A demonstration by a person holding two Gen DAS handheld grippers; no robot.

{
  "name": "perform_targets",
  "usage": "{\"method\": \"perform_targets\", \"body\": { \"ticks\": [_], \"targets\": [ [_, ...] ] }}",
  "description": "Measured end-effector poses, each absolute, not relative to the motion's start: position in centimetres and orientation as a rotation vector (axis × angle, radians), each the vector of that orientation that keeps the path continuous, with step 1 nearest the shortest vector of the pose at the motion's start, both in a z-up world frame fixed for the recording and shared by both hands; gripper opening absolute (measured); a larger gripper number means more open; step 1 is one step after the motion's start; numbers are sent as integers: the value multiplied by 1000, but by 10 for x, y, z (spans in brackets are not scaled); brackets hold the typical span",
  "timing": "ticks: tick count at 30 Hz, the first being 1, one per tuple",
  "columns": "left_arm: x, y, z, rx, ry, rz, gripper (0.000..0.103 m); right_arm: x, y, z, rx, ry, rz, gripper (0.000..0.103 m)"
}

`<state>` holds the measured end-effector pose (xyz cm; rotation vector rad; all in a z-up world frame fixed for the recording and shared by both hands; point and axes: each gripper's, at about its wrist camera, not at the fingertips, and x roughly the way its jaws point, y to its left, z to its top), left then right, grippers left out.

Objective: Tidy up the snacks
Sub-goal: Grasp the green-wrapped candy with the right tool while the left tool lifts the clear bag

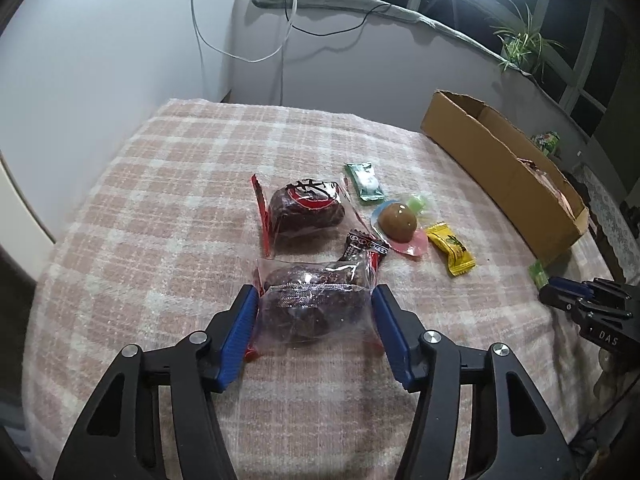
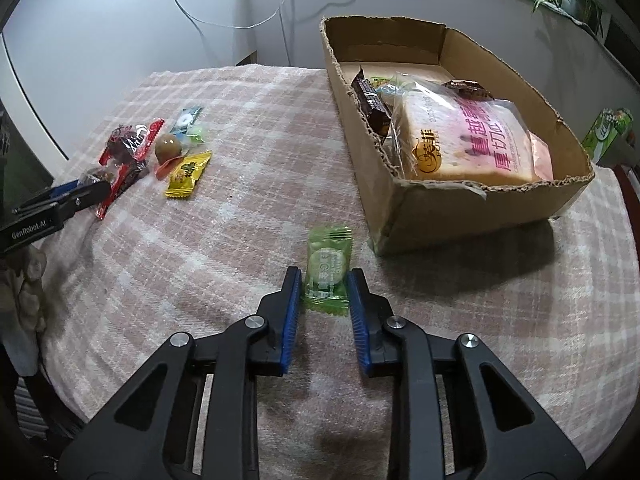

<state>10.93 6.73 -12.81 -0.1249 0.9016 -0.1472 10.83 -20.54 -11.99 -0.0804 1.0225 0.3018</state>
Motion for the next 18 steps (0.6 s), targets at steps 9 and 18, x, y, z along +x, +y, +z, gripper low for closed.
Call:
{"method": "perform_targets", "body": {
  "ticks": [9, 18],
  "targets": [
    [97, 67, -114, -145, 877, -157, 58, 102, -211, -112, -44, 1010, 321, 24],
    [89, 57, -105, -157, 856, -183, 58, 92, -218, -109, -27, 1003, 320, 4]
  ]
}}
